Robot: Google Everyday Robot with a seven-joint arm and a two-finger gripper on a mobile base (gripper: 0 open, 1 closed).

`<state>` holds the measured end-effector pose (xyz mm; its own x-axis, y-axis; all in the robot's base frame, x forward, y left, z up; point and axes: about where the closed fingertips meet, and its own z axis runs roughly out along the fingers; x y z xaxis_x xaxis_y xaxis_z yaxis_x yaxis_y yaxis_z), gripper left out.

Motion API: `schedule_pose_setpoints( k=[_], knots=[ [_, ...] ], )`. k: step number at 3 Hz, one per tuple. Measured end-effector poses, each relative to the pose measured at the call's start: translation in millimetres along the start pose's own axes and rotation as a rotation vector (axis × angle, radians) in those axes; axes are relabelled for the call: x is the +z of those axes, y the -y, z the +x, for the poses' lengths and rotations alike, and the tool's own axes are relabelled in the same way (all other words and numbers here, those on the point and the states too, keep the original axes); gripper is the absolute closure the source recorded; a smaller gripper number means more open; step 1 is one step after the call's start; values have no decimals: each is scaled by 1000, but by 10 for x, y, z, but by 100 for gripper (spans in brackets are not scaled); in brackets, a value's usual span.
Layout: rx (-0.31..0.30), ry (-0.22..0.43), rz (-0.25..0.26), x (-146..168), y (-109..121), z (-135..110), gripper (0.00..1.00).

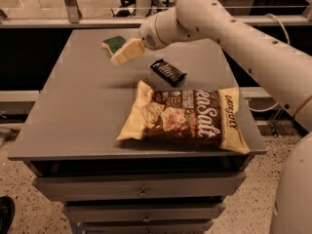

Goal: Pick sponge

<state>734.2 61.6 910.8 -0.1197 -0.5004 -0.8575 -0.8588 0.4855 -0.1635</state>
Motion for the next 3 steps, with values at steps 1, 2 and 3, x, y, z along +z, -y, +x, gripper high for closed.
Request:
schedule_pose_setpoints(
  k=[1,2,3],
  knots=[
    [32,8,2,343,135,44,0],
    [63,1,9,589,268,151,0],
    [94,-10,21,779,404,276,0]
  ],
)
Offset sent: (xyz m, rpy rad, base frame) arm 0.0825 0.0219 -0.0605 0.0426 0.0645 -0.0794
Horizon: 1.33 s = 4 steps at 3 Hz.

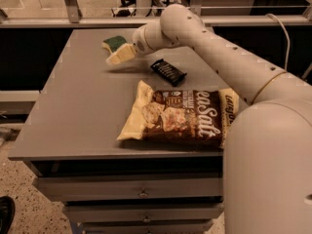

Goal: Pick sponge

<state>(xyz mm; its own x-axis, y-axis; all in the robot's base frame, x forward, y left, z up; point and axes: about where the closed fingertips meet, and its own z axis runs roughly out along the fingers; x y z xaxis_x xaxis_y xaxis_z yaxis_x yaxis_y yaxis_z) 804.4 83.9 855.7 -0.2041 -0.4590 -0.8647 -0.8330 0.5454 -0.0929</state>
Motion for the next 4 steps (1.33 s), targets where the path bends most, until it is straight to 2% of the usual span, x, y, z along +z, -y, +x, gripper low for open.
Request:
schedule_pose_setpoints(
  k=[1,3,4],
  knots=[
    [26,-2,3,114,70,83,15],
    [46,10,-4,167,89,106,62],
    [3,57,-12,-83,36,-81,85]
  ],
)
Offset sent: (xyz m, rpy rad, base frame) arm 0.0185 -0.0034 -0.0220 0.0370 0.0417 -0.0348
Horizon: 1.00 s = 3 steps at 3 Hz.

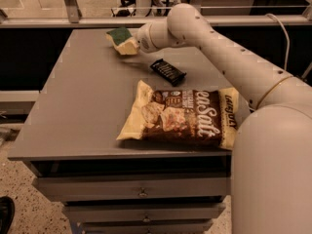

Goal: Pick sponge

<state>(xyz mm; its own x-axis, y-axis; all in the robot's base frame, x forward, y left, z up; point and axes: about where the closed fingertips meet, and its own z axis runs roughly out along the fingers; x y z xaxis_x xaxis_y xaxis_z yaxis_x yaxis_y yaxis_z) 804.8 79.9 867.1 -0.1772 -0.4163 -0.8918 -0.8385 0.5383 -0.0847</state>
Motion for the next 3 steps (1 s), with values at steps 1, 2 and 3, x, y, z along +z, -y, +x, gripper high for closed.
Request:
schedule_pose_setpoints(
  k=[1,2,3],
  knots=[
    [-58,57,-14,-326,-63,-237,100],
    [-104,129,-83,-655,-137,-439,100],
    [-122,132,-127,-718,-219,-470,100]
  ],
)
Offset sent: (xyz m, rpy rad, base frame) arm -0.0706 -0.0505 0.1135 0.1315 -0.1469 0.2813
